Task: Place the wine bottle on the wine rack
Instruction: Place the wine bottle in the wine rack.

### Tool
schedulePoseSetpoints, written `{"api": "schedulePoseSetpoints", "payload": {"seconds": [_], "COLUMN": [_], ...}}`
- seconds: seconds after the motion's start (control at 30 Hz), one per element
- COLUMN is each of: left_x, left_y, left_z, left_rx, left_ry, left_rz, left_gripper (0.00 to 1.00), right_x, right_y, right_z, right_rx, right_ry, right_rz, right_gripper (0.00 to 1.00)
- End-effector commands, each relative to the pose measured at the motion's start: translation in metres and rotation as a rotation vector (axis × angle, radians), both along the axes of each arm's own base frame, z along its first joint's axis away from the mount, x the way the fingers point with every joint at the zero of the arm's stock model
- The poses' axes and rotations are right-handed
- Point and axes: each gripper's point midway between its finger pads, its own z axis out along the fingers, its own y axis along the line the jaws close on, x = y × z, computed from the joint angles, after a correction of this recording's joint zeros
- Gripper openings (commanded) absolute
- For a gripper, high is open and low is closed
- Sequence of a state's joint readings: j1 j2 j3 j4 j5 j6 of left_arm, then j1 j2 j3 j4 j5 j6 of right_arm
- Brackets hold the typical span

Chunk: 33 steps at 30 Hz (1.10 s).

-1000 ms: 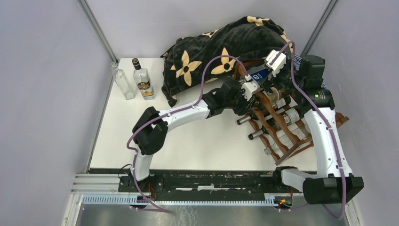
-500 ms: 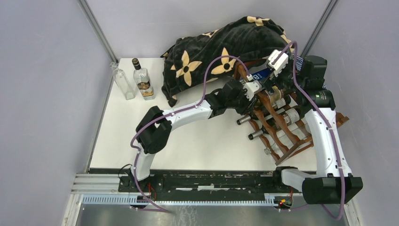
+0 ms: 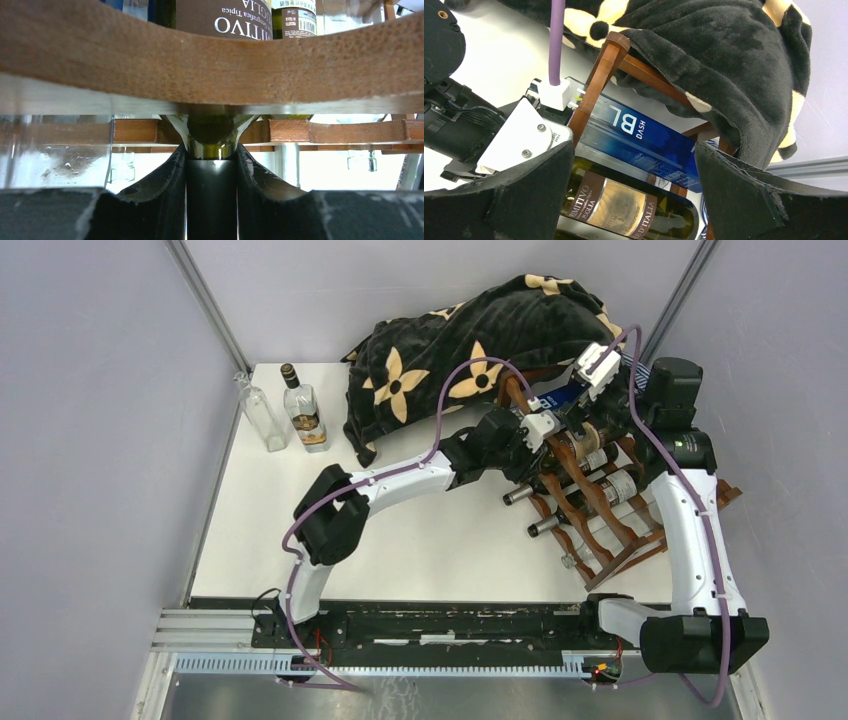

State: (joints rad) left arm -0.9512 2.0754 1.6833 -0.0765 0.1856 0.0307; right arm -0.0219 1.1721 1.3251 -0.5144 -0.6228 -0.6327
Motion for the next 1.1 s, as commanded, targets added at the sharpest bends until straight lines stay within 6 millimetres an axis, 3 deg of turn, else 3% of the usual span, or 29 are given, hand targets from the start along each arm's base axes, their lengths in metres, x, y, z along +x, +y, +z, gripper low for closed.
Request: {"api": "schedulePoseSetpoints", "payload": {"seconds": [0.0,0.4,0.77,1.07], "left_x": [0.027,0.033,0.03,0.031], "left_y": [-0.035,-0.039,-0.031,-0.031], "left_z": [0.104,0.093,0.11,0.112], "left_rx": [-0.277,-0.272,-0.317,-0.321], "left_ry": [-0.2,-0.182,-0.17,-0.177], "left_rz": [0.021,0.042,0.074,0.083], "left_gripper": [0.03,0.05,0.05,0.05], "right_x": [-0.026,-0.019,-0.013,-0.011], "right_y": [0.025,0.02,0.007,-0.01], "right_z": [-0.001,-0.006,-0.019,-0.024], "right_rx": [0.132,0.187,0.139,0.086], "right_ry": [0.094,0.119,0.136,0.154], "right_rz": [0.121,0.113,0.047,-0.025], "right_gripper": [0.98,0.98,0.98,0.98]}}
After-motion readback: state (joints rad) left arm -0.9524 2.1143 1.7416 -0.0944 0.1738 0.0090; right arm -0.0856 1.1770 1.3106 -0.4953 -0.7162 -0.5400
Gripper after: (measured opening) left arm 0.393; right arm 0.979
